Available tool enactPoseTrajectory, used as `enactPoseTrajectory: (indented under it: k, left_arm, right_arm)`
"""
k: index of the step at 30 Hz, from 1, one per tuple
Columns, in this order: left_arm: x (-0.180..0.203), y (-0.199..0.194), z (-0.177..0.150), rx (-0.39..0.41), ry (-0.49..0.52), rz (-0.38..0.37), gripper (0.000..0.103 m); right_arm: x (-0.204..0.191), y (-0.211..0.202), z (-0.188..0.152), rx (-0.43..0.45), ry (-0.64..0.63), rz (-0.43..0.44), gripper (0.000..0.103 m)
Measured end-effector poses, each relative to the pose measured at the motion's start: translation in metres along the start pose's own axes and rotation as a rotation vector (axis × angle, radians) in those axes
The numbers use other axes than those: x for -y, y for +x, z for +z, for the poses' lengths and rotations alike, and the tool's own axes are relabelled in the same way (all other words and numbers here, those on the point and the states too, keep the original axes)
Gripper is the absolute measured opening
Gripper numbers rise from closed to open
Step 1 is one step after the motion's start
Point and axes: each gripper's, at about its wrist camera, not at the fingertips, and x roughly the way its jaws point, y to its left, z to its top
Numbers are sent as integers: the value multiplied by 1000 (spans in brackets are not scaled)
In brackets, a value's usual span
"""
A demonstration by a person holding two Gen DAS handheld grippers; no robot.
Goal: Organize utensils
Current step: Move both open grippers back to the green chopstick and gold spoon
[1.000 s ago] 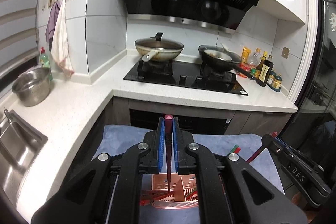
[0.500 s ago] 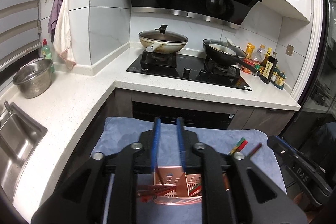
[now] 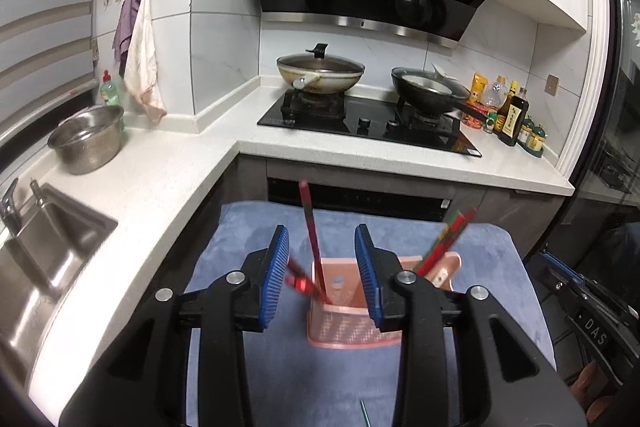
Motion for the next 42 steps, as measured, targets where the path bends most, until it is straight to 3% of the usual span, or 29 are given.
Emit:
enactPoseTrajectory:
  k: [18,29,35,42]
  left_arm:
    - [6,-40,-70,-102,41,20,33]
    - [-2,-51,-105,-164,37,38,33]
    - [-7,-56,-127,-199,34,49,34]
    - [-16,-57,-160,-260,28,65,34]
  right_arm:
    - [-27,-58,-87,-91,-113,10,14]
    - [-21,-76,-130,-128,-121,-31,14]
    - [-18,-84,-152,-149,-124,-50,21]
    - [-12,-86,-188,-214,-127,-52,21]
